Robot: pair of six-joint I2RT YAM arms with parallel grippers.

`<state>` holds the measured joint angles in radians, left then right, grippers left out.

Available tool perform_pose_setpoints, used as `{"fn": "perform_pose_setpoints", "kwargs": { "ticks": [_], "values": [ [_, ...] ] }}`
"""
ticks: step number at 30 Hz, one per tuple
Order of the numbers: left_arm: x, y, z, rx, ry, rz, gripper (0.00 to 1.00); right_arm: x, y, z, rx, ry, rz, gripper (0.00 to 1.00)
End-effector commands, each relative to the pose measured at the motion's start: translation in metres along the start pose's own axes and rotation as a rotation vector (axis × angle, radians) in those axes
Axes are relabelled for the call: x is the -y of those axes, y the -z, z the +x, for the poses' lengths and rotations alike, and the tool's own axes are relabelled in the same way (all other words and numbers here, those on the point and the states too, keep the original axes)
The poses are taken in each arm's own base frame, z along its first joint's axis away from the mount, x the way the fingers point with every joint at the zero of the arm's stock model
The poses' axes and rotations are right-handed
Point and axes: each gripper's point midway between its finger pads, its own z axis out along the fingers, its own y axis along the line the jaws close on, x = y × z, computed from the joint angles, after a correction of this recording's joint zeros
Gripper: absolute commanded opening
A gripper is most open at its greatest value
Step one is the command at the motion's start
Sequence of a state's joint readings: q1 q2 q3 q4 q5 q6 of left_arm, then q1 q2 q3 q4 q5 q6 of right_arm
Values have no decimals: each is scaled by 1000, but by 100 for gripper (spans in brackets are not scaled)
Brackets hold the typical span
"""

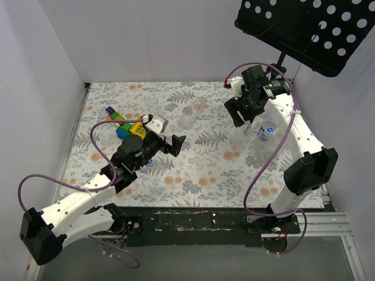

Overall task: Screw on the bottle caps
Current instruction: Place the plastic bottle at the center of the board.

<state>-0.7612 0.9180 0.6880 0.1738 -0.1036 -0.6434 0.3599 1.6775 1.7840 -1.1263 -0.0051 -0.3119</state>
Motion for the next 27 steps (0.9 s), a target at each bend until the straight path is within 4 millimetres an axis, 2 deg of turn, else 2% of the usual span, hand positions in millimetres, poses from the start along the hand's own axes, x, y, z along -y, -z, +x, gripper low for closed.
{"fn": "perform_pose_setpoints", "kwargs": {
  "ticks": [1,5,8,10,12,16,17,19,23,25,27],
  "values": [
    [-1,2,-6,24,-9,4,98,5,25,-15,98,-7,36,80],
    [-3,1,-7,27,-5,-10,98,6,35,-23,138,-15,47,82],
    [-8,-1,-5,23,11,-42,98,17,46,-29,171,-51,118,82],
    [-9,-2,-5,22,27,-51,98,23,60,-38,224,-79,160,83],
    [-10,-4,-3,11,62,-70,98,28,81,-55,333,-152,195,84],
    [-12,-16,18,-88,66,-96,98,-3,120,-73,577,-98,73,89],
    [-14,-21,30,-131,68,-112,98,-9,123,-70,623,-76,59,89],
    [-20,-32,44,-198,80,-145,98,-21,149,-66,787,-24,52,90],
    [-34,-58,71,-377,105,-204,98,-41,182,-43,978,14,50,90],
    [-40,-74,77,-441,114,-218,98,-48,185,-30,1001,16,40,91],
    [-44,-93,79,-464,114,-233,98,-55,179,-16,1004,21,26,91]
  ]
}}
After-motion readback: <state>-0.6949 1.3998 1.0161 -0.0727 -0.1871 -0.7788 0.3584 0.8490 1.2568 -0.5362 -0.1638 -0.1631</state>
